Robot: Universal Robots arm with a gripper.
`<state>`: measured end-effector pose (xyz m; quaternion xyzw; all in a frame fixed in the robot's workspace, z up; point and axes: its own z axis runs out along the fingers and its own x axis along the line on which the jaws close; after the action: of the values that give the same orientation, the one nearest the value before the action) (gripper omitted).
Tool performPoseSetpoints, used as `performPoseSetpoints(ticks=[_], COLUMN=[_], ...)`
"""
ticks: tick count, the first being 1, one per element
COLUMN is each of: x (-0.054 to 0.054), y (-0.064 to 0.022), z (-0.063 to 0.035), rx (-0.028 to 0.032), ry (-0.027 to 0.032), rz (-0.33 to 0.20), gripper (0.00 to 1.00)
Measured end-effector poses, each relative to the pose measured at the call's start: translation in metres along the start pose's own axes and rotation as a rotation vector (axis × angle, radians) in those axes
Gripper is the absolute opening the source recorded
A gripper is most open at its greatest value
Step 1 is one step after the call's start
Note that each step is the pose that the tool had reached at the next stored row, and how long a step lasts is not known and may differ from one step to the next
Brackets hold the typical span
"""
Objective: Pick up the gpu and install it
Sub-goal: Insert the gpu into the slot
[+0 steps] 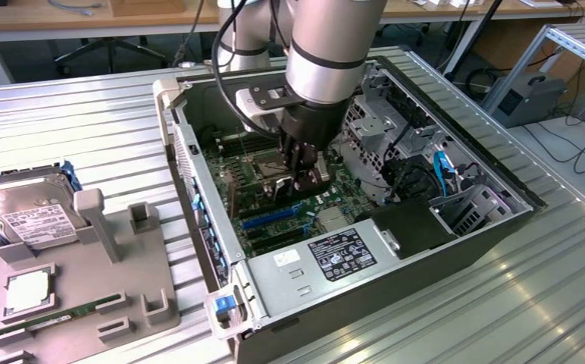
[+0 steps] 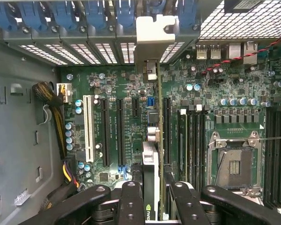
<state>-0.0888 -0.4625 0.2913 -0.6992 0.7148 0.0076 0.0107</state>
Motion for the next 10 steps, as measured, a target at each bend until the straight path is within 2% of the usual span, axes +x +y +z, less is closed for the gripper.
performPoseSetpoints(ticks=[6, 10], x=[0.000, 0.000], y=[0.0046, 0.0051], z=[0.0112, 0.0123], rx=[0.0023, 0.0024], ry=[-0.0001, 0.0001], rz=[0.000, 0.000], gripper=[0.27, 0.27])
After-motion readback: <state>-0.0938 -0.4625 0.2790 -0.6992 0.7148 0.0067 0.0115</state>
